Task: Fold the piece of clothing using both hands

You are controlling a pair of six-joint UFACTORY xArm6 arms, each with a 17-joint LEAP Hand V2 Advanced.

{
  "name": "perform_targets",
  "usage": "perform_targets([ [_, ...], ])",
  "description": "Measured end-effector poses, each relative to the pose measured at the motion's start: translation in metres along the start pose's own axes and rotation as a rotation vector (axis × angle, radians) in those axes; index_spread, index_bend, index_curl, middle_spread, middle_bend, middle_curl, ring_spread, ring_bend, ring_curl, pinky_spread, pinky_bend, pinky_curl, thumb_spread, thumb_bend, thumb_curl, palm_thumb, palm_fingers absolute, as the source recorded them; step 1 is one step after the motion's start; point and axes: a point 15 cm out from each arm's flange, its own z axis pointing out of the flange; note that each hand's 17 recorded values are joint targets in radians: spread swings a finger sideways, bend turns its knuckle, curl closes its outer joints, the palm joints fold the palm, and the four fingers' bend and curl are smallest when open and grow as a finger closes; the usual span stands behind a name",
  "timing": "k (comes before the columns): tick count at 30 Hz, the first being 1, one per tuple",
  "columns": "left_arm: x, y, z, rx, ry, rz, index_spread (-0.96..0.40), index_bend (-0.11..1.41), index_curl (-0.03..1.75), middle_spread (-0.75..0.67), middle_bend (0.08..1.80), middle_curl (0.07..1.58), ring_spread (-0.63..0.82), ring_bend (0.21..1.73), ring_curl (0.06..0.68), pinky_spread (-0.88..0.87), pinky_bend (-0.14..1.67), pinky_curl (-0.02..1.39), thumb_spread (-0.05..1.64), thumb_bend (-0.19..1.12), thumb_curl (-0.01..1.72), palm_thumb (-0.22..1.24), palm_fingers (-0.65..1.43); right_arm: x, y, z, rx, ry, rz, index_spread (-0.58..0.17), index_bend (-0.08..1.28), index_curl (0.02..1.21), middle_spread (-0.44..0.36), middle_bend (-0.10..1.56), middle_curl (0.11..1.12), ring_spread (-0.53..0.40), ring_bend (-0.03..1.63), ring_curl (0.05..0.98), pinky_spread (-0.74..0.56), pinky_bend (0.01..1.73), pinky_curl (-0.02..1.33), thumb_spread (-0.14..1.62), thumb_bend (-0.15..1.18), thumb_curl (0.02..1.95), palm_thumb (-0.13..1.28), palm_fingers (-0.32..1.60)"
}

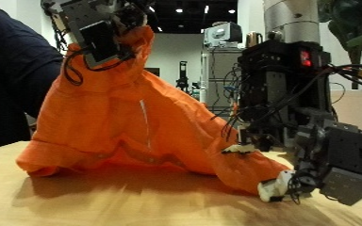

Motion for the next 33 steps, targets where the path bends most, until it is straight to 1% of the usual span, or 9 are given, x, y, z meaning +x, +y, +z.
perform_targets([
  [7,-0.003,0.0,0.001,-0.003,-0.005,-0.002,-0.59,0.16,1.44,-0.71,0.66,1.36,-0.44,1.41,0.549,-0.56,1.41,0.56,0.98,-0.01,0.73,0.9,1.0,0.007,-0.019,-0.008,0.081,0.024,0.014,-0.203,0.16,0.36,0.029,0.23,0.39,-0.002,0.43,0.291,0.08,0.26,0.26,1.06,-0.02,0.28,0.57,0.44],
  [9,-0.004,-0.001,0.003,-0.008,-0.004,-0.006,-0.59,0.16,1.44,-0.71,0.66,1.36,-0.44,1.42,0.549,-0.56,1.41,0.56,0.98,-0.01,0.73,0.9,1.0,0.009,-0.027,-0.015,0.127,0.037,0.025,-0.206,0.15,0.34,0.023,0.25,0.39,-0.039,0.49,0.308,0.01,0.29,0.26,1.06,-0.02,0.28,0.57,0.51],
  [13,-0.006,-0.003,0.006,-0.016,-0.005,-0.004,-0.58,0.16,1.45,-0.71,0.66,1.36,-0.43,1.42,0.549,-0.56,1.41,0.56,0.98,-0.01,0.73,0.9,1.0,0.013,-0.041,-0.024,0.192,0.053,0.037,-0.207,0.16,0.34,0.018,0.29,0.41,-0.082,0.55,0.329,-0.09,0.33,0.27,1.06,-0.02,0.29,0.57,0.55],
  [17,-0.005,-0.003,0.007,-0.021,-0.005,-0.003,-0.57,0.16,1.45,-0.71,0.66,1.36,-0.43,1.42,0.548,-0.56,1.41,0.56,0.99,-0.01,0.73,0.9,1.0,0.014,-0.042,-0.024,0.199,0.056,0.042,-0.209,0.16,0.33,0.008,0.32,0.43,-0.126,0.6,0.345,-0.17,0.37,0.27,1.05,-0.02,0.29,0.58,0.6],
  [19,-0.005,-0.004,0.008,-0.023,-0.005,-0.003,-0.57,0.16,1.45,-0.71,0.66,1.36,-0.43,1.42,0.548,-0.56,1.41,0.56,0.99,-0.01,0.73,0.9,1.0,0.015,-0.046,-0.026,0.215,0.06,0.042,-0.216,0.16,0.32,-0.006,0.34,0.44,-0.156,0.65,0.365,-0.25,0.42,0.28,1.04,-0.02,0.29,0.59,0.65],
  [23,-0.005,-0.004,0.008,-0.024,-0.005,-0.002,-0.56,0.16,1.45,-0.71,0.66,1.36,-0.43,1.42,0.548,-0.56,1.41,0.56,0.99,-0.01,0.73,0.9,1.0,0.015,-0.051,-0.025,0.23,0.062,0.049,-0.228,0.18,0.33,-0.024,0.37,0.47,-0.186,0.69,0.397,-0.34,0.49,0.3,1.03,-0.02,0.3,0.6,0.65],
  [26,-0.005,-0.005,0.008,-0.025,-0.005,-0.002,-0.56,0.16,1.46,-0.71,0.66,1.36,-0.43,1.42,0.548,-0.56,1.41,0.56,0.99,-0.02,0.73,0.89,1.0,0.016,-0.054,-0.016,0.216,0.065,0.068,-0.229,0.19,0.34,-0.032,0.39,0.49,-0.199,0.71,0.414,-0.38,0.51,0.31,1.02,-0.02,0.3,0.61,0.63],
  [28,-0.004,-0.005,0.008,-0.025,-0.005,-0.001,-0.55,0.16,1.46,-0.71,0.66,1.36,-0.43,1.42,0.548,-0.56,1.41,0.56,0.99,-0.02,0.73,0.89,1.0,0.019,-0.055,-0.011,0.207,0.086,0.074,-0.23,0.19,0.35,-0.035,0.4,0.5,-0.205,0.72,0.425,-0.4,0.52,0.32,1.01,-0.02,0.3,0.62,0.62],
  [33,-0.005,-0.004,0.004,-0.024,-0.005,-0.003,-0.54,0.16,1.46,-0.71,0.66,1.36,-0.43,1.42,0.548,-0.56,1.41,0.56,0.99,-0.01,0.72,0.89,1.0,0.03,-0.063,0.003,0.191,0.193,0.098,-0.232,0.2,0.37,-0.043,0.42,0.53,-0.214,0.72,0.442,-0.43,0.54,0.33,0.99,-0.03,0.3,0.61,0.59],
])
